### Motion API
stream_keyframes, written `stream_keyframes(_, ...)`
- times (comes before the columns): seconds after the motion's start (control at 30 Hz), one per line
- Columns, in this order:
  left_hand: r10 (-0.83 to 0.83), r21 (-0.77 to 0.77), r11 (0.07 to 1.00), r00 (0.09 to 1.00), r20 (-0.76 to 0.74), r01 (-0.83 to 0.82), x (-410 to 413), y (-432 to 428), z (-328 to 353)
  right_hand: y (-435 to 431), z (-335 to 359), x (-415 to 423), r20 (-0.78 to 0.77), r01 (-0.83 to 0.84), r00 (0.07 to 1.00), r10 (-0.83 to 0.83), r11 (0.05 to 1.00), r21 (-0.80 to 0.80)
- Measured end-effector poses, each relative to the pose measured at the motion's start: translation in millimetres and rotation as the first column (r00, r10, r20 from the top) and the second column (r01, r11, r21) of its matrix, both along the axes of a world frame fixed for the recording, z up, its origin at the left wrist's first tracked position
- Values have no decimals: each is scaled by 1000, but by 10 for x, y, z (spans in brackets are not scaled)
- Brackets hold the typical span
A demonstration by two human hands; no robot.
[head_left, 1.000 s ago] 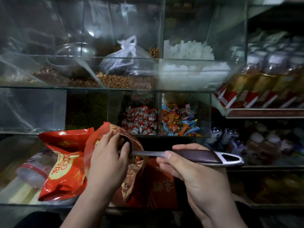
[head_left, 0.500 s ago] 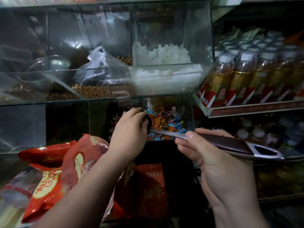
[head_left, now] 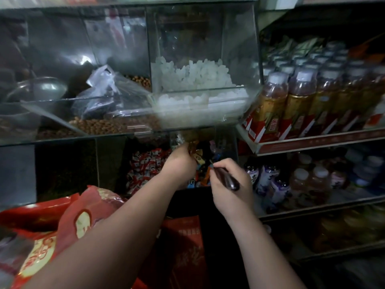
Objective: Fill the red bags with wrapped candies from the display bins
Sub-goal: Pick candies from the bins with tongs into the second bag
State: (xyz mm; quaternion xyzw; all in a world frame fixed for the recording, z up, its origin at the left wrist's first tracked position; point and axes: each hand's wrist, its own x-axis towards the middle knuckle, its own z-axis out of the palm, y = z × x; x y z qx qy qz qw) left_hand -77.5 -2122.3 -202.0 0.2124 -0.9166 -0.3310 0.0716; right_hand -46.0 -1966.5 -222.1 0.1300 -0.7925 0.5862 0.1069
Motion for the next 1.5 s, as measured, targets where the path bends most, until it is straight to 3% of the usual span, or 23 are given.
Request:
stream_keyframes(0.1, 42, 56, 998, 998, -52, -39, 63, -30, -48, 72, -1, -45, -196, -65, 973, 120, 963, 263)
stream_keyframes(0.23, 10, 100, 995, 990, -142, 4, 161, 56, -6, 172, 152, 128, -394, -37, 913, 105, 983, 179)
stream_keyframes(0.57, 12, 193, 979, 924, -383, 68, 942, 210, 261, 383, 824, 930, -316, -162, 944, 97, 969, -186)
stream_keyframes(0.67, 16, 128, 991, 906, -423, 42, 1437, 117, 234, 393, 963, 1137, -302, -241, 940, 158, 936, -259)
stream_keyframes(0.77, 103, 92, 993, 893, -439, -69, 1912, -120, 127, 269, 974, 1305, -202, -366, 926, 319, 891, -269)
stream_keyframes(0.97, 258, -91, 946, 890, -377, -313, 2500, -537, -147, -227, 763, 1438, 20, -544, 838, 546, 837, -67)
stream_keyframes(1.03, 320, -155, 904, 870, -376, -399, 2634, -608, -225, -411, 648, 1427, 86, -591, 807, 585, 798, 119)
stream_keyframes(1.13, 391, -218, 849, 849, -355, -481, 2769, -710, -320, -657, 463, 1379, 59, -598, 772, 633, 693, 403)
stream_keyframes(1.23, 372, -126, 910, 912, -173, -395, 2781, -740, -366, -861, 290, 1330, 47, -575, 736, 675, 588, 569)
stream_keyframes(1.37, 288, 9, 957, 943, -167, -291, 2745, -676, -406, -1074, 84, 1296, 61, -506, 744, 665, 502, 702)
stream_keyframes(1.5, 262, 61, 965, 953, -152, -256, 2667, -629, -442, -1238, -28, 1324, 24, -440, 790, 613, 539, 719)
